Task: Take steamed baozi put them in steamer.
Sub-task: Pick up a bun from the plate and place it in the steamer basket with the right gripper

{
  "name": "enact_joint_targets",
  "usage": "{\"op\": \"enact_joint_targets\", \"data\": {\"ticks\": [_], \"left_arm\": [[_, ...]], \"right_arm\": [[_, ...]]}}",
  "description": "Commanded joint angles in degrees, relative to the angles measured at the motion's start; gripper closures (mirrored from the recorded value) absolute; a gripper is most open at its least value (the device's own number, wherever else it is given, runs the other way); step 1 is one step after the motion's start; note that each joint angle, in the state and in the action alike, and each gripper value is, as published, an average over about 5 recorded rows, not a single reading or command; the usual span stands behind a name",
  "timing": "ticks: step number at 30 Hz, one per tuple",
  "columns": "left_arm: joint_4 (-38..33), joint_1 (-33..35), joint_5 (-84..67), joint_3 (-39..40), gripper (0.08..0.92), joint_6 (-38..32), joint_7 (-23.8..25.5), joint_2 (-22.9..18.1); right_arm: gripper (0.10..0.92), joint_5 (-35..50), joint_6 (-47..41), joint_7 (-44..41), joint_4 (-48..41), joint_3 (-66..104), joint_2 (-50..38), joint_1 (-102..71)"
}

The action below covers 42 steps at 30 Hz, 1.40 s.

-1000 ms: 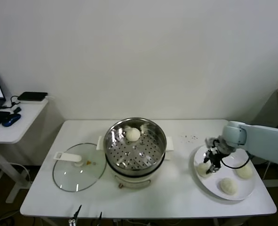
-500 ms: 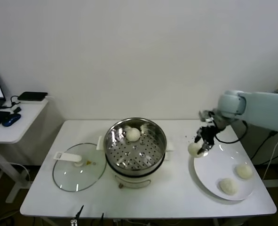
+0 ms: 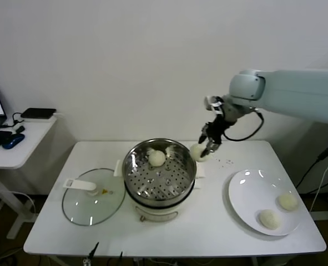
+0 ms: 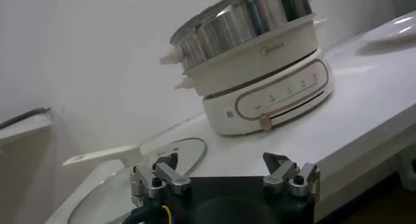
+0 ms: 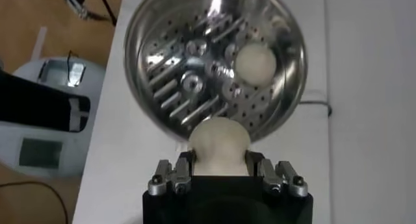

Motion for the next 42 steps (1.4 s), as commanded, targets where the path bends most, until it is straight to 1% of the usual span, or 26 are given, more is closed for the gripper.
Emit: {"op": "enact_joint_targets", "data": {"ticks": [1,8,13,25,42], "left_arm": [[-0.66,0.53,0.12,-0.18,0.177,0.02,-0.02,-0.02],[-1.17,0.98,0.26,-0.10,0.177,0.08,0.02,-0.27],[-1.19,1.15,0.37,-0.18,0.177,0.01,0.02,-0.32],[-0.71,1.25,0.84,-0.25,0.177,-0.30,0.08,-0.48],[-0.29,0.90,1.40,-0.25,0.177,-0.39,0.08,-0.73]], "right_arm": [[0.482,4.95,-2.20,2.28,-6.71,6.87,14.38,-4.88],[0.482,4.27,-3.16,3.09,-13.15,9.88,20.81,-10.24],[0.482,3.25,-3.52,3.31,-15.14,10.51,22.85,-13.33],[0.485,-1.03,-4.70,4.20,-15.76,11.23,23.15,-19.16],[0.481,-3.97,-5.06,5.71,-17.91,11.98,23.27,-22.80]]}}
